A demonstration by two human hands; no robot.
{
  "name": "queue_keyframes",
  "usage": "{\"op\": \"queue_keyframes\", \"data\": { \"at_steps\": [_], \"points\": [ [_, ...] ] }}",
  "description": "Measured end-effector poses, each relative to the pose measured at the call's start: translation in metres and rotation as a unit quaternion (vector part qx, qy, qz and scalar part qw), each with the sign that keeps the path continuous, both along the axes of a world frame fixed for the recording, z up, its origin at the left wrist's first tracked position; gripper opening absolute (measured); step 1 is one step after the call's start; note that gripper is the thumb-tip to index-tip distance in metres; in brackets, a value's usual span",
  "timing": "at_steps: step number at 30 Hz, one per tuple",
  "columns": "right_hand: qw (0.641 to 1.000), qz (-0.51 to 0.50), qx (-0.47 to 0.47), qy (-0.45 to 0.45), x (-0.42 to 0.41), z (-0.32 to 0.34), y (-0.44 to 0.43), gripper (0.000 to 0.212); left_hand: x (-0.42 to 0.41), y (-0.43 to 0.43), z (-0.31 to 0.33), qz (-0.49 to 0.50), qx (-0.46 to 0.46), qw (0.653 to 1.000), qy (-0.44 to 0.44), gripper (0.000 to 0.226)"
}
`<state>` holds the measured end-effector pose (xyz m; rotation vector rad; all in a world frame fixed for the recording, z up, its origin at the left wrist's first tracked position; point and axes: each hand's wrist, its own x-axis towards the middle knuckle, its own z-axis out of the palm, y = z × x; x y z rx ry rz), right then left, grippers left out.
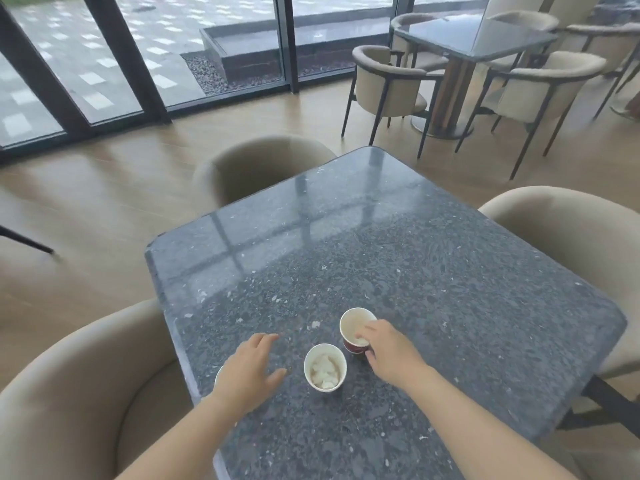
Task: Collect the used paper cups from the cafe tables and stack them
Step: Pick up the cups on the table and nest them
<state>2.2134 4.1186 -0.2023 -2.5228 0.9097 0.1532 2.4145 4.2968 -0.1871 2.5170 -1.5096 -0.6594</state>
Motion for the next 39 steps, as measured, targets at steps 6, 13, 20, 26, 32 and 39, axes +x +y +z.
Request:
{"op": "queue_keyframes", "data": {
  "at_steps": [6, 13, 20, 26, 32, 39],
  "points": [
    [1.0, 0.002, -0.012, -0.014, 0.015, -0.007, 0.004, 0.026, 0.01, 0.022, -0.006, 0.024, 0.035, 0.999, -0.03, 0.068],
    [0.999, -0.014, -0.031, -0.029, 0.014, -0.006, 0.003, 0.021, 0.014, 0.028, -0.012, 0.03, 0.089, 0.996, -0.008, 0.078],
    [0.998, -0.04, -0.035, -0.028, -0.015, -0.001, 0.01, 0.02, 0.005, -0.005, 0.011, 0.023, -0.006, 0.999, -0.023, 0.066],
    [0.994, -0.083, -0.045, -0.052, -0.051, 0.019, 0.022, 0.019, -0.028, -0.04, 0.048, -0.023, -0.17, 0.984, -0.045, 0.055],
    [0.983, -0.134, -0.06, -0.109, -0.087, 0.039, 0.041, 0.02, -0.079, -0.055, 0.064, -0.107, -0.181, 0.978, -0.013, 0.054],
    [0.97, -0.187, -0.052, -0.144, -0.135, 0.043, 0.065, 0.022, -0.139, -0.063, 0.051, -0.215, -0.122, 0.969, 0.0, 0.049]
  ]
}}
